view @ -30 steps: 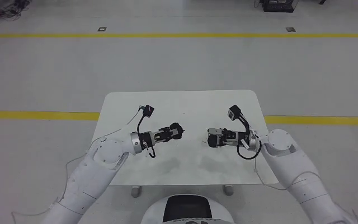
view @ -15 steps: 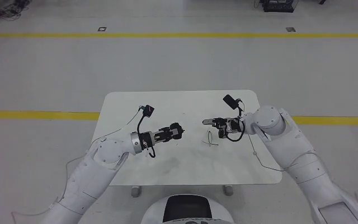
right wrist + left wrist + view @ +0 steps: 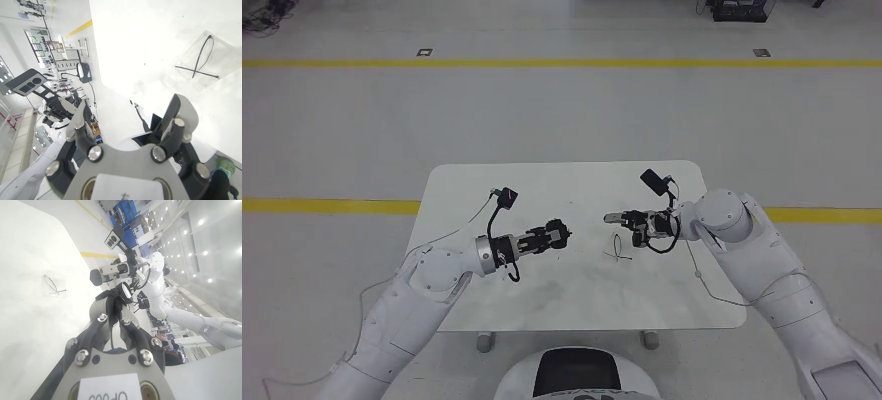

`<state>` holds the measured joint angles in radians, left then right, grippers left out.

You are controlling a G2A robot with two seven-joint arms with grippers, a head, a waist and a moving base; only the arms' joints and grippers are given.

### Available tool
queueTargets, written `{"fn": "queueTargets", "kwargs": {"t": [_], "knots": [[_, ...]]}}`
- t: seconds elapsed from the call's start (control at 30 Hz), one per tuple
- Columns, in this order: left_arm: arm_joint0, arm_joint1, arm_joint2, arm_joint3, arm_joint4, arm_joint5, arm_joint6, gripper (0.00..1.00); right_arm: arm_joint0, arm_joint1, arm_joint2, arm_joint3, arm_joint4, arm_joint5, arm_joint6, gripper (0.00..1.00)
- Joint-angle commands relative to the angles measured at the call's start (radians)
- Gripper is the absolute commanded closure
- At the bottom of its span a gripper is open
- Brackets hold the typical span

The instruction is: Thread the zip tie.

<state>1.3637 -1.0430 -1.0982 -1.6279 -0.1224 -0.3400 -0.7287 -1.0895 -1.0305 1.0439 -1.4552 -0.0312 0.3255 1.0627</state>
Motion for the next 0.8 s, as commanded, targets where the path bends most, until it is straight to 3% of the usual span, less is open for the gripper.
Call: {"fn": "queueTargets", "kwargs": {"t": [0.0,0.5,0.77], "knots": [[0.000,0.000,0.000,0.000,0.000,0.000,0.000,1.00,0.000,0.000,0.000,0.000,0.000,0.000,0.000,0.00],[0.000,0.000,0.000,0.000,0.000,0.000,0.000,1.00,-0.004,0.000,-0.002,0.000,-0.002,-0.003,-0.010,0.00],[0.000,0.000,0.000,0.000,0.000,0.000,0.000,1.00,0.035,-0.008,-0.062,0.041,-0.091,0.014,0.025,0.00]]}}
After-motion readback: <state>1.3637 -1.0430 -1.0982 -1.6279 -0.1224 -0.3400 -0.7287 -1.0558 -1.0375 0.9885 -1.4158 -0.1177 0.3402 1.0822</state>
